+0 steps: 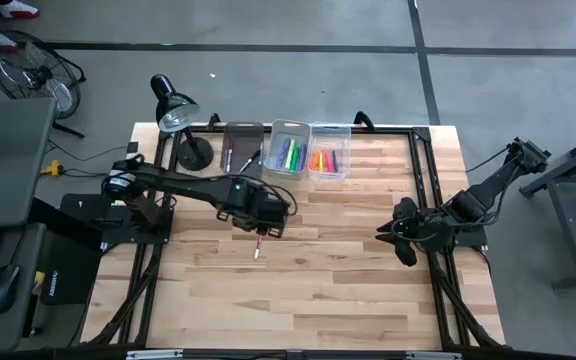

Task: Pick & Place Markers
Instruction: Put the red marker into the black bin

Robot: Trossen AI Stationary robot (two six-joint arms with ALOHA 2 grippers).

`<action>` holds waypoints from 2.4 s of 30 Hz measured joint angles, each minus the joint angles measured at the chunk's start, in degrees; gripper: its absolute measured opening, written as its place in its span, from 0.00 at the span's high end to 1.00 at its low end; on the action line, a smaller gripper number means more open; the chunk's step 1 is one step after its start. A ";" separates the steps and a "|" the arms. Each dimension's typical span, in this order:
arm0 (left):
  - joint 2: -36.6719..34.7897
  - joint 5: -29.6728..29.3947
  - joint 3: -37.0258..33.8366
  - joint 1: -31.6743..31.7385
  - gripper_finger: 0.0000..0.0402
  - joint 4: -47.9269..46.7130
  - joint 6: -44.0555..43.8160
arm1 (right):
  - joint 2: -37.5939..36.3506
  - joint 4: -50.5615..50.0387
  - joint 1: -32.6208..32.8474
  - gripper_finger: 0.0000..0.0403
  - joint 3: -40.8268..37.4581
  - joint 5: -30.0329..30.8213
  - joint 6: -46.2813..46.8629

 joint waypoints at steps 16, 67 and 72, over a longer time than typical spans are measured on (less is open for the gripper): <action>12.73 6.60 0.15 -0.22 0.50 3.20 -0.07 | 0.02 0.65 0.03 0.74 0.00 -2.54 -0.02; 14.89 13.97 -17.18 1.03 0.66 24.54 -0.58 | 0.07 1.23 0.04 0.74 0.00 0.04 -0.02; 14.89 13.55 -17.18 0.56 0.72 24.91 -1.26 | 0.07 1.23 0.04 0.74 0.00 0.12 0.01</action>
